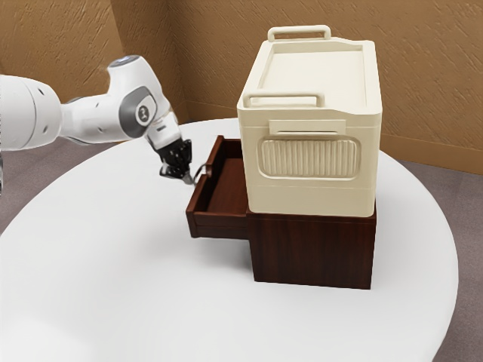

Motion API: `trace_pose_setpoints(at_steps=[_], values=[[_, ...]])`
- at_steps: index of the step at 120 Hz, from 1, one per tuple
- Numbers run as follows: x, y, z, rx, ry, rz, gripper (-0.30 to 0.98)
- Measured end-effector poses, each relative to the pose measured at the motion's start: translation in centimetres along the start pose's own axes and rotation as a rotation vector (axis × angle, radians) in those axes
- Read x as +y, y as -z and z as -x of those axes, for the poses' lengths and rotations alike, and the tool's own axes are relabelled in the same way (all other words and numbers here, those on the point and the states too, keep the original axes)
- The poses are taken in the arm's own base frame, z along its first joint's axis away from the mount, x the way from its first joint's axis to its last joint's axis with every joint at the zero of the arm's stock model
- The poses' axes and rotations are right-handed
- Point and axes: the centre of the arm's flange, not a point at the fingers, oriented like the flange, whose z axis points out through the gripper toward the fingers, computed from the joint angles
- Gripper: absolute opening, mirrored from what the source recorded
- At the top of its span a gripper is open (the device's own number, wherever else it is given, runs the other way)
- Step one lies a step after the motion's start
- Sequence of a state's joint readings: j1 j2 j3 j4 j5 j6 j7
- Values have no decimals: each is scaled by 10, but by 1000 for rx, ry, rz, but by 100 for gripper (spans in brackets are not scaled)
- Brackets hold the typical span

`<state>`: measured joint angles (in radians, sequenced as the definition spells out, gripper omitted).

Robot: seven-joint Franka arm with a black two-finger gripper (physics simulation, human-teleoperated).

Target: Push the drawer handle with one arm to close the drawer

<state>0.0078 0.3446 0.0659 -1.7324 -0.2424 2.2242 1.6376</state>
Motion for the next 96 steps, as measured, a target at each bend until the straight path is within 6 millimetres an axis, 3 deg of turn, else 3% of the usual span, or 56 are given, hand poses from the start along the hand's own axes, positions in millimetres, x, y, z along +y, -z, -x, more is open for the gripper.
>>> trace_pose_setpoints(at_steps=[96], values=[[-18,-20,-61,135,-69,-10,-10]])
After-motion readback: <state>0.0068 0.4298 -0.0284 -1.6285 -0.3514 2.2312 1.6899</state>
